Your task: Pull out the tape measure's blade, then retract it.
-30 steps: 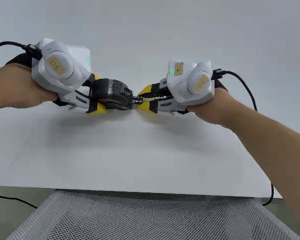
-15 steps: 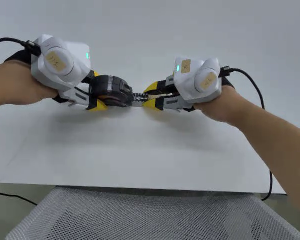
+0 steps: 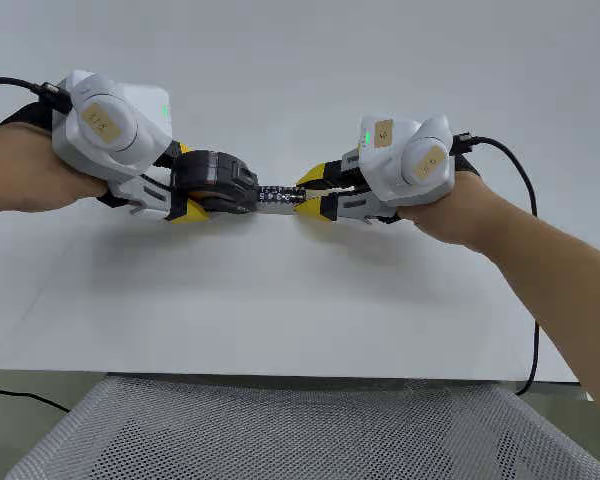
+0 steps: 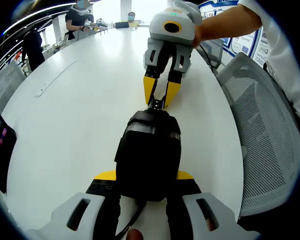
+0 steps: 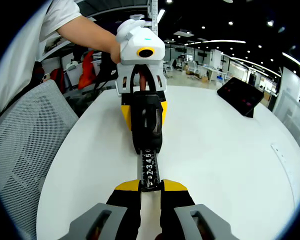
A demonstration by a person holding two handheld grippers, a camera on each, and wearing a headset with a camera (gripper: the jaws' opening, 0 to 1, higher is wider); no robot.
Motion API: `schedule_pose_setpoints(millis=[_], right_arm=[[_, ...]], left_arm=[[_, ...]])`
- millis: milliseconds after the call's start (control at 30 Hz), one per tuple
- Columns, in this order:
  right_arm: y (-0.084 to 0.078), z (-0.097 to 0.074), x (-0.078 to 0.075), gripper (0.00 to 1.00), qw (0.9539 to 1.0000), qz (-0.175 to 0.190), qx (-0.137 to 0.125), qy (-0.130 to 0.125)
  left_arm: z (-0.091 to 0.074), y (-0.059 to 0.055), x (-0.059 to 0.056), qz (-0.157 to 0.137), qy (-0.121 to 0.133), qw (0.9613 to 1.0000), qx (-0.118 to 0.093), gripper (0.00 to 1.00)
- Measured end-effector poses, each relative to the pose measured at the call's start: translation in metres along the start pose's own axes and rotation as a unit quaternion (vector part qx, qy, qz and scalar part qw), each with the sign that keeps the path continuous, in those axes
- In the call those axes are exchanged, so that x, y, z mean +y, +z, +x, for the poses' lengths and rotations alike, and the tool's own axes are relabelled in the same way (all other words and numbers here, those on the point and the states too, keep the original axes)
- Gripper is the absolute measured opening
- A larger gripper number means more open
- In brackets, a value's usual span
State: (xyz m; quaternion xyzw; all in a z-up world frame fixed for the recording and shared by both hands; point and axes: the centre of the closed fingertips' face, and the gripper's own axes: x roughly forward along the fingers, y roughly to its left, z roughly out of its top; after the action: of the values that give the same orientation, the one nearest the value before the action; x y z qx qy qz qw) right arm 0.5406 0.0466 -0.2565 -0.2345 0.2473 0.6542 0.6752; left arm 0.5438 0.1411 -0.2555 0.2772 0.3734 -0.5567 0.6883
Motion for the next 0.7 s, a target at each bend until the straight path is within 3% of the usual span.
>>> schedule_pose_setpoints(millis=[700], right_arm=[[-0.019, -0.025, -0.004, 0.10, 0.9998, -0.002, 0.016, -0.015]], left_arm=[[0.000, 0.000, 0.000, -0.001, 0.003, 1.0000, -0.001, 0.30]])
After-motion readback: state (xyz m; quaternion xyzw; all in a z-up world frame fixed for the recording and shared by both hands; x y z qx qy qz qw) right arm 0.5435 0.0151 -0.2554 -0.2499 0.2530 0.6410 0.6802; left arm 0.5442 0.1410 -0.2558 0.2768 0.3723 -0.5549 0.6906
